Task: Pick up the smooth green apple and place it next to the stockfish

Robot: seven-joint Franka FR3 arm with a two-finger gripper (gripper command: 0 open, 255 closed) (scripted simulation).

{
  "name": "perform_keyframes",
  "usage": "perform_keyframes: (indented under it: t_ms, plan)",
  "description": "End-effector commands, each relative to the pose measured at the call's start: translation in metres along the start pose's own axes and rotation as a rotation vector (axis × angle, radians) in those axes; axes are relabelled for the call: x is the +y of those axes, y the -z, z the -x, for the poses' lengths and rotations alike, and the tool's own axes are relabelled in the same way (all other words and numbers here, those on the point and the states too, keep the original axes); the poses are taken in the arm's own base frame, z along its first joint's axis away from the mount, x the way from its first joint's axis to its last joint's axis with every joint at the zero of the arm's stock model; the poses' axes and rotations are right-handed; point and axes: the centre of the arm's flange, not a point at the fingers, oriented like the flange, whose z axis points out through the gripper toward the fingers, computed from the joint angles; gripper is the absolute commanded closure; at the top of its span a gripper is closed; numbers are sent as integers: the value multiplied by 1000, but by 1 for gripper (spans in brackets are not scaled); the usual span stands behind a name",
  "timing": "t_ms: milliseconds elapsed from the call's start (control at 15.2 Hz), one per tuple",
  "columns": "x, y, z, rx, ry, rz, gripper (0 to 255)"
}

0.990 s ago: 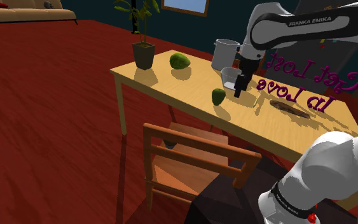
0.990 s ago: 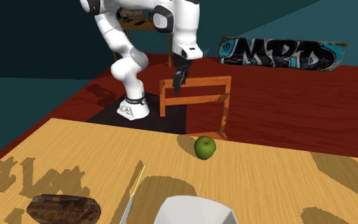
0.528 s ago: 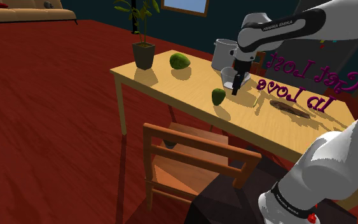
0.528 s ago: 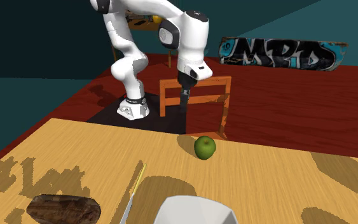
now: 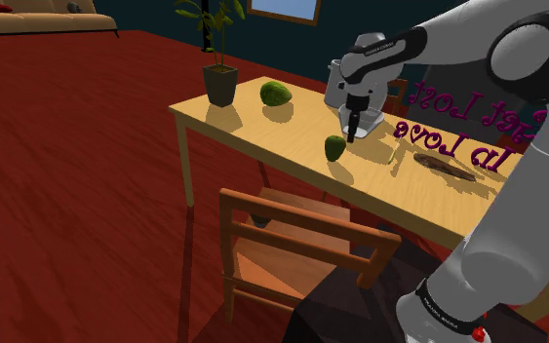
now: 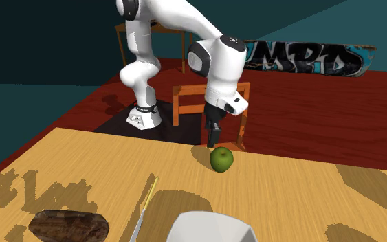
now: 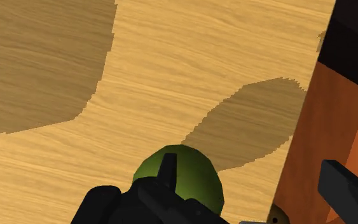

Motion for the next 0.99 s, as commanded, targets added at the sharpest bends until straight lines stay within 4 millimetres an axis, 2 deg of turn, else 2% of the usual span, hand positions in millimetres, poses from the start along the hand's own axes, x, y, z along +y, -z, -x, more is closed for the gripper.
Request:
perform_keyframes:
  t_ms: [0, 198, 660, 924]
  plan:
    - [24, -9, -12, -8, 49, -3, 0]
    - [52, -21, -28, -18, 104, -7, 0]
    - [52, -58, -27, -18, 104, -7, 0]
    - [52, -61, -27, -18, 104, -7, 0]
